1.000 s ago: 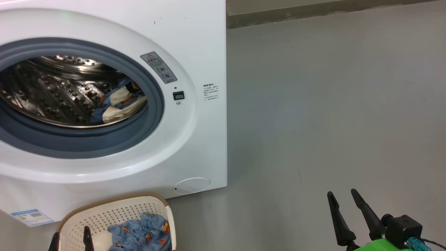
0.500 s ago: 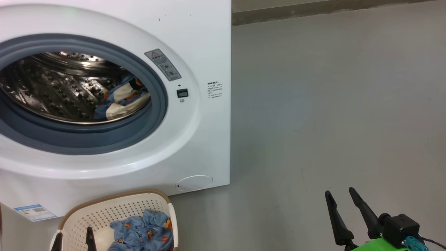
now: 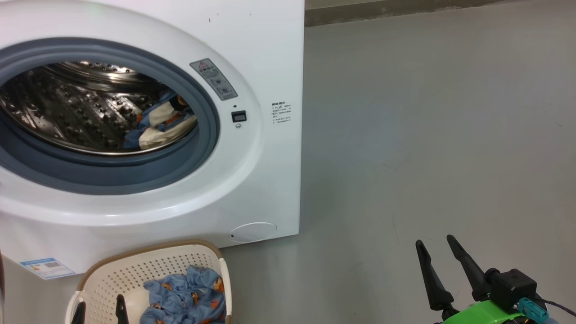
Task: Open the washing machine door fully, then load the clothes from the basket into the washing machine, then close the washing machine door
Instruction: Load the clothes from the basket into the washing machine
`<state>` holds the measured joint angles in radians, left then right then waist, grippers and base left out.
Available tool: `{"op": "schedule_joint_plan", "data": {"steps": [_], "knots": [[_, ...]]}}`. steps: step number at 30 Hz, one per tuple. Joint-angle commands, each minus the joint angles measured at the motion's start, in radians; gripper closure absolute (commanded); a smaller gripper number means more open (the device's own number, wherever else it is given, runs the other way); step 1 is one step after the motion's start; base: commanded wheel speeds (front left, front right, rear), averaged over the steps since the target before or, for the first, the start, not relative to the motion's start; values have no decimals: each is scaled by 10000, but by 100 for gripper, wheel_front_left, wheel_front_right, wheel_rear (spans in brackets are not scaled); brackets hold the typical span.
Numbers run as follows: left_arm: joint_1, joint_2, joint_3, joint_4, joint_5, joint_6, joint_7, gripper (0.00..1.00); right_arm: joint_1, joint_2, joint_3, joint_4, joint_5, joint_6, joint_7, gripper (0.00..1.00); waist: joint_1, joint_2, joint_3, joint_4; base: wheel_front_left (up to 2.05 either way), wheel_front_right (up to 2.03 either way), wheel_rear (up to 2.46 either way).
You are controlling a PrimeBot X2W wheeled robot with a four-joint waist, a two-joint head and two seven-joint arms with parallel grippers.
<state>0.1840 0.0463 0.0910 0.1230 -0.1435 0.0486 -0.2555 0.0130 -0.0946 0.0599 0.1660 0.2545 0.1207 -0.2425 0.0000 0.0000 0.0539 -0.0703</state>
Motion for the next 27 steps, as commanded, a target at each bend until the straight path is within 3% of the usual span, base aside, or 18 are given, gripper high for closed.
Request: {"op": "schedule_joint_plan", "data": {"steps": [1,27], "knots": [[-383,40,308,-183,20,60,-63,0,-374,-82,282,-200,-104,100,-48,0,0,0,11,13,0,0,0],[-694,39,225,-133,-98,99,-63,0,-572,-26,298,-160,-86,100,-104,0,0,0,659,224,0,0,0]]}}
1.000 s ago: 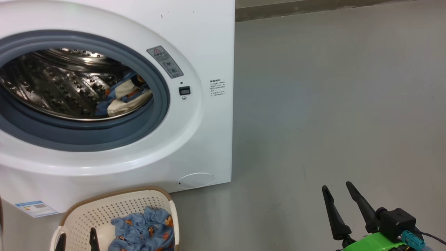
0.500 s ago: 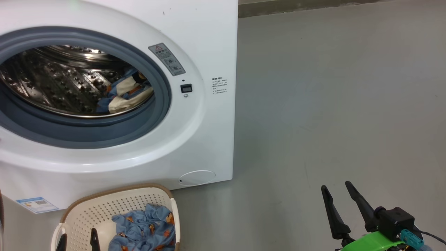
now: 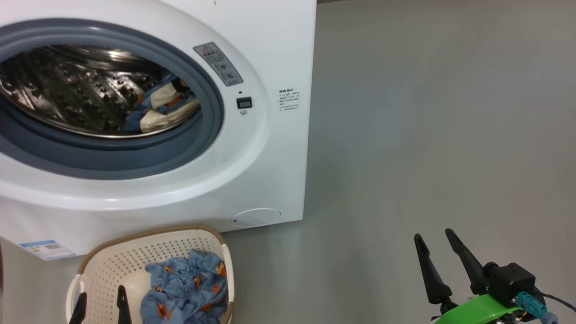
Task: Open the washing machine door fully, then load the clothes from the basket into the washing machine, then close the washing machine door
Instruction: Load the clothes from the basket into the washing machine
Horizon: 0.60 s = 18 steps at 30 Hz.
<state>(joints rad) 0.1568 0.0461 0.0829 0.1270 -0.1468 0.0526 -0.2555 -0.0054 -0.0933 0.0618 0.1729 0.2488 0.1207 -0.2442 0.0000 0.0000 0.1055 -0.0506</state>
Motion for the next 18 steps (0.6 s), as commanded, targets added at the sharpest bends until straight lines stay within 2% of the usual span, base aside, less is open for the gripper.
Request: {"op": "schedule_joint_plan", "data": {"steps": [1,18], "knots": [[-451,41,301,-159,-79,64,-63,0,-401,-40,271,-225,-25,100,-90,0,0,0,200,33,0,0,0],[-1456,41,149,311,-85,-43,-63,0,-748,-14,228,-289,-9,100,-139,0,0,0,1924,153,0,0,0]]}}
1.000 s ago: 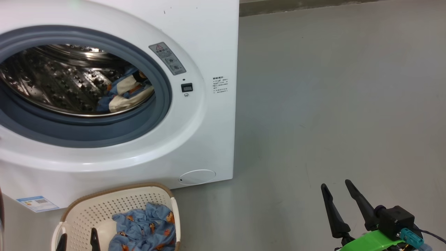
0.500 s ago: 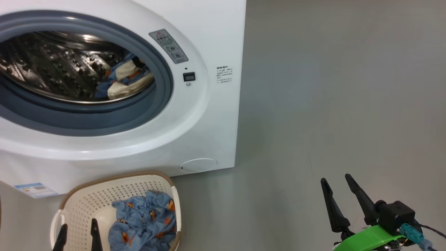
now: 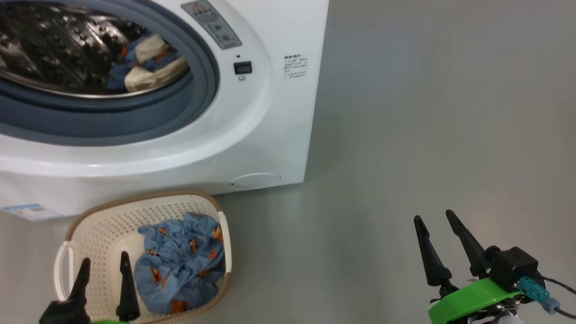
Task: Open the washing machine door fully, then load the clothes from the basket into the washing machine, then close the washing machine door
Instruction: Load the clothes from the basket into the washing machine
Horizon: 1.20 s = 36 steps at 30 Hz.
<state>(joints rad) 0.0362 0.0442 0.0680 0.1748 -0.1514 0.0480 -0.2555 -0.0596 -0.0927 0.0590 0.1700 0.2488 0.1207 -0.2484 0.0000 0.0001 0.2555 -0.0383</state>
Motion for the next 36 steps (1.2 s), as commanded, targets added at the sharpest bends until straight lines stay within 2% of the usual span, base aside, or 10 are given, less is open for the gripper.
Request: {"op": "schedule_joint_plan", "data": {"steps": [1,12,16,26,30,36], "knots": [[-347,61,306,-142,-18,-12,-63,0,-249,-17,270,-279,-4,100,-99,0,0,-1,580,29,0,0,0],[-1716,146,552,682,30,-246,-63,0,-809,-8,361,-478,-40,100,-123,0,0,-1,2480,34,0,0,0],[-2424,345,523,1295,159,-406,-63,0,-1121,30,490,-519,-22,100,-128,0,0,-1,3083,-71,0,0,0],[-4446,1435,89,3813,771,-860,-4,0,-1700,201,708,-598,104,100,-132,0,0,-1,4059,-581,0,0,0],[-5329,1996,-209,5153,1021,-1085,414,0,-1882,288,777,-636,168,100,-132,0,0,-1,4476,-854,0,0,0],[-5941,2473,-538,6266,1283,-1212,823,0,-2039,368,810,-692,253,100,-133,0,0,-1,4965,-1077,0,0,0]]}}
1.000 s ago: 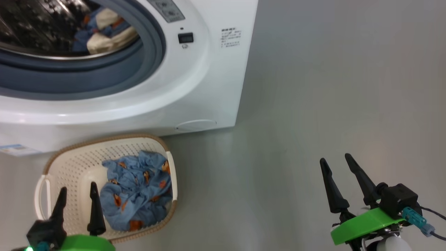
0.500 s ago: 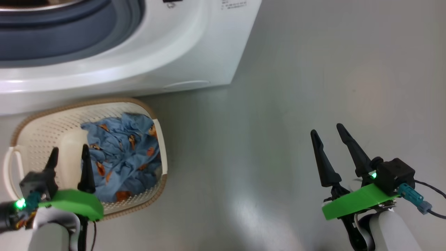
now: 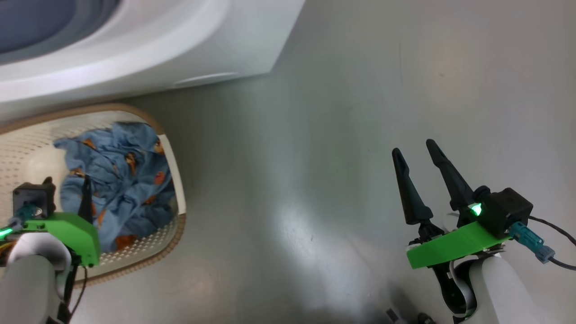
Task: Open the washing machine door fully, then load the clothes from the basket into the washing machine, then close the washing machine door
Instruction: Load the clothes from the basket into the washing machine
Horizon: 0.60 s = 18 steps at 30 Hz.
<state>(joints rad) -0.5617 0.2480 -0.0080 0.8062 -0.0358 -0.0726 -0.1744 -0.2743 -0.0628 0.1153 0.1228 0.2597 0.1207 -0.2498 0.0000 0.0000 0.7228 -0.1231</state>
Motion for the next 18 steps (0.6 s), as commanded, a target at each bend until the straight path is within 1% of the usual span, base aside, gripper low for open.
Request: {"op": "schedule_joint_plan", "data": {"steps": [1,6,12,18], "knots": [[37,435,221,-48,127,-6,12,0,108,69,247,-220,144,100,-119,0,0,0,292,-228,0,0,0],[-188,567,66,376,168,-26,296,0,-16,104,304,-251,196,100,-119,0,0,0,556,-351,0,0,0],[-425,886,-449,749,285,-357,866,0,-147,120,416,-227,365,100,-120,0,0,0,823,-462,0,0,0],[-695,1536,-1363,712,381,-561,1453,0,-254,123,570,-218,655,100,-120,0,0,0,1023,-568,0,0,0]]}}
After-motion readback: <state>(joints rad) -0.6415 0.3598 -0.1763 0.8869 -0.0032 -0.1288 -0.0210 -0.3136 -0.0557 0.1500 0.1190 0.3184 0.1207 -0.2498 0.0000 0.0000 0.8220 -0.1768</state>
